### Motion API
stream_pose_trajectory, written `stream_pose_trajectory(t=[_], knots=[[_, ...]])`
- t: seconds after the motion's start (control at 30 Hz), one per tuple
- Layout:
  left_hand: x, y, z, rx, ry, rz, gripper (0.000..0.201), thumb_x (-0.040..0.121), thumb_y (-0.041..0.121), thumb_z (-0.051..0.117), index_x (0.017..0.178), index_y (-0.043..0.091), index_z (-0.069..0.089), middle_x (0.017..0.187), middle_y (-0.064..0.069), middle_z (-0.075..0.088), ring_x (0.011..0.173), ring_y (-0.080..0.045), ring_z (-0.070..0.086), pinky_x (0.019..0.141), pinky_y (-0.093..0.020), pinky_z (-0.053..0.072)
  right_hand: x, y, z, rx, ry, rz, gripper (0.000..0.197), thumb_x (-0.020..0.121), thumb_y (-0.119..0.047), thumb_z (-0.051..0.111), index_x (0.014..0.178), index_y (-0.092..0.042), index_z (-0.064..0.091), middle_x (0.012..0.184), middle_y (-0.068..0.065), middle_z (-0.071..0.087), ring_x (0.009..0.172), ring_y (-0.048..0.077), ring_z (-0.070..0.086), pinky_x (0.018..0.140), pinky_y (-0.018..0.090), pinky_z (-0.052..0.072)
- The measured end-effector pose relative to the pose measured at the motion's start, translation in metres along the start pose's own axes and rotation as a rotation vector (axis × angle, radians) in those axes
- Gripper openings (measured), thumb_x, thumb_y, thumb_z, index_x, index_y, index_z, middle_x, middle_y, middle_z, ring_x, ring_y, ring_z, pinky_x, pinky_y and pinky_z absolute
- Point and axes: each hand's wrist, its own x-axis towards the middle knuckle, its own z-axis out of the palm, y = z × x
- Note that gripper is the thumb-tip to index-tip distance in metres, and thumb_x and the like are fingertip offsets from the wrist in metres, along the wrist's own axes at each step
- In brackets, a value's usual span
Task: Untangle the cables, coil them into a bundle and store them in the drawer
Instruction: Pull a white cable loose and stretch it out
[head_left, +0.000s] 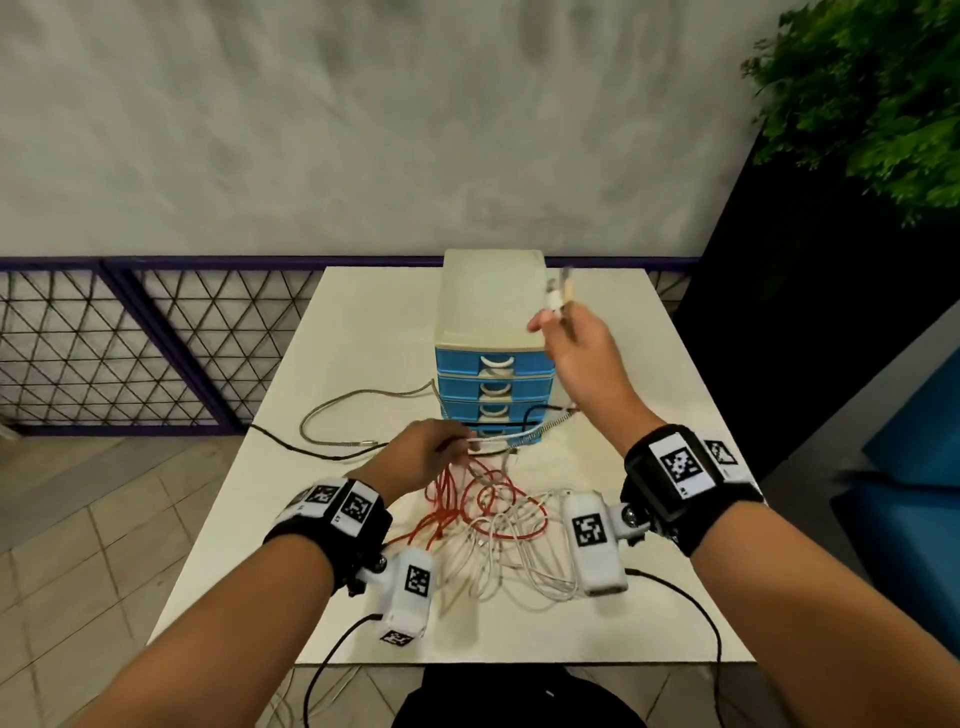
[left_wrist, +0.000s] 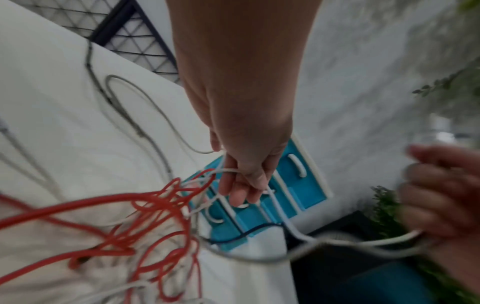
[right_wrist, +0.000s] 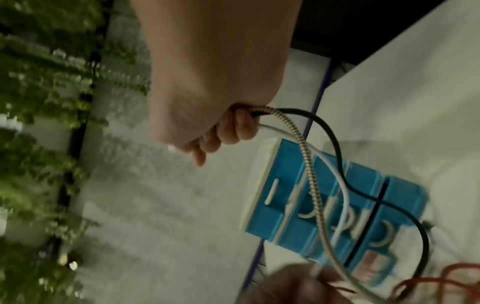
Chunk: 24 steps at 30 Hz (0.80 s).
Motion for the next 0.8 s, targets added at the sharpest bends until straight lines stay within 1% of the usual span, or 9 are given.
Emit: stream_pose_trajectory(t=[0.13,0.2,0.27,0.37,0.43,0.53,0.63,0.7,0.8], knots=[[0.021,0.042,-0.023,-0.095,0.084,0.032,0.022,0.095,0.012,0.050,0.080,0.023,0.063,0.075,0.007,0.067,0.064,0.003,0.058,0.064,-0.017,0.047,-0.012,0.019,0.011,-0.405,-0.373,0.068,0.018,0.086,-0.047,0.064,0.092,-0.031,0.065,0.086,-0.008,0.068,0.081,0.010,0.064,0.074,0.033,0.052],[0.029,0.058,-0.030,-0.217,0.194,0.024,0.015,0.095,0.010,0.049,0.091,0.018,0.061,0.079,0.006,0.065,0.068,-0.001,0.057,0.066,-0.018,0.046,-0.013,0.023,0.013,-0.432,-0.427,0.090,0.018,0.087,-0.048,0.063,0.082,-0.031,0.063,0.074,-0.008,0.065,0.072,0.008,0.061,0.068,0.032,0.048],[0.031,0.066,-0.034,-0.343,0.255,0.037,0.004,0.096,0.010,0.047,0.099,0.012,0.050,0.080,0.006,0.063,0.067,-0.003,0.055,0.067,-0.021,0.046,-0.013,0.021,0.011,-0.364,-0.420,0.118,0.027,0.091,-0.045,0.060,0.069,-0.029,0.061,0.052,-0.012,0.055,0.052,-0.003,0.050,0.055,0.020,0.037],[0.029,0.059,-0.027,-0.323,0.204,0.058,0.005,0.098,0.010,0.042,0.100,0.014,0.040,0.078,0.005,0.055,0.067,0.000,0.052,0.066,-0.019,0.045,-0.008,0.015,0.006,-0.240,-0.323,0.092,0.035,0.095,-0.036,0.058,0.062,-0.023,0.057,0.049,-0.012,0.051,0.049,-0.003,0.045,0.056,0.017,0.034],[0.024,0.044,-0.017,-0.245,0.115,0.026,0.006,0.099,0.012,0.039,0.098,0.015,0.044,0.077,0.007,0.052,0.067,-0.001,0.050,0.068,-0.019,0.044,-0.002,0.012,0.002,-0.172,-0.201,0.061,0.035,0.096,-0.035,0.056,0.063,-0.022,0.054,0.058,-0.008,0.049,0.055,0.007,0.044,0.060,0.025,0.035],[0.011,0.019,-0.001,-0.185,0.011,0.003,0.018,0.100,0.013,0.037,0.092,0.007,0.052,0.081,-0.002,0.056,0.070,-0.008,0.048,0.070,-0.020,0.040,0.006,0.007,-0.007,-0.042,-0.040,0.049,0.035,0.097,-0.038,0.054,0.066,-0.021,0.052,0.056,-0.008,0.040,0.050,0.007,0.035,0.053,0.022,0.030],[-0.002,0.008,0.013,-0.157,-0.036,-0.041,0.021,0.099,0.008,0.039,0.086,0.012,0.054,0.078,0.003,0.055,0.069,0.004,0.051,0.070,-0.016,0.038,0.010,0.005,-0.014,0.143,0.088,0.023,0.036,0.097,-0.041,0.051,0.065,-0.023,0.050,0.050,-0.013,0.034,0.045,0.005,0.029,0.048,0.017,0.027],[-0.002,0.004,0.022,-0.080,-0.079,-0.113,0.027,0.100,0.012,0.037,0.082,0.020,0.055,0.077,0.013,0.055,0.073,0.010,0.052,0.083,-0.025,0.033,0.011,0.004,-0.016,0.223,0.173,0.024,0.037,0.098,-0.039,0.049,0.065,-0.023,0.049,0.047,-0.015,0.034,0.045,0.003,0.029,0.047,0.015,0.026],[0.006,0.009,0.023,0.151,-0.027,-0.205,0.036,0.100,0.026,0.033,0.071,0.036,0.053,0.086,0.017,0.063,0.090,0.002,0.054,0.104,-0.045,0.013,0.004,0.004,-0.016,0.226,0.216,-0.013,0.034,0.099,-0.035,0.049,0.068,-0.021,0.050,0.049,-0.015,0.039,0.047,0.001,0.032,0.050,0.014,0.030]])
